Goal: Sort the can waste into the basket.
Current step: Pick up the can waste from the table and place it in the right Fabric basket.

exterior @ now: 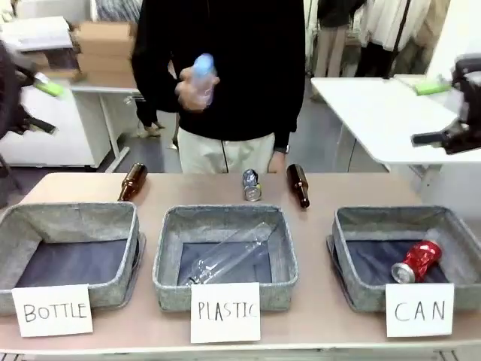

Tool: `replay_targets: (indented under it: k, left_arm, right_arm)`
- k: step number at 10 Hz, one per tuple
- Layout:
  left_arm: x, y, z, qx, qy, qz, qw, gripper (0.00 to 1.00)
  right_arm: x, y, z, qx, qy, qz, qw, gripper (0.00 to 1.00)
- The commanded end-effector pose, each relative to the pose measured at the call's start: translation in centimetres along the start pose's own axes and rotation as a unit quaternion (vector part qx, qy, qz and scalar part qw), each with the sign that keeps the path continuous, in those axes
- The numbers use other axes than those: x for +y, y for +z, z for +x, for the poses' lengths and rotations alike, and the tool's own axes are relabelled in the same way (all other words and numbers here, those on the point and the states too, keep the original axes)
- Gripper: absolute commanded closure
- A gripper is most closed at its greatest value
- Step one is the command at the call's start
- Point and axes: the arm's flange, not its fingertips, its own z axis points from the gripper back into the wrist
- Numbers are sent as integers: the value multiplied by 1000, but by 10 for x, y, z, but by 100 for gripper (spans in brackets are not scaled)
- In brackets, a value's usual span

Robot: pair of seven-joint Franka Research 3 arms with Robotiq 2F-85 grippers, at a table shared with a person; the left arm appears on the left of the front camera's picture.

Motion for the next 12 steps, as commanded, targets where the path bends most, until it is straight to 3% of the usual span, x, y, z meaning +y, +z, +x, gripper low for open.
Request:
replay_targets:
  k: [1,2,12]
  left_arm:
    - [22,-12,7,-30,-18,-71,997,0]
    - [0,0,0,0,0,0,1000,0]
    - [0,0,0,0,0,0,1000,0]
  right_arm:
    - [-9,23,-1,-11,20,7,1000,0]
    - [-9,23,-1,-11,20,7,1000,0]
    - [-9,23,-1,-11,20,7,1000,0]
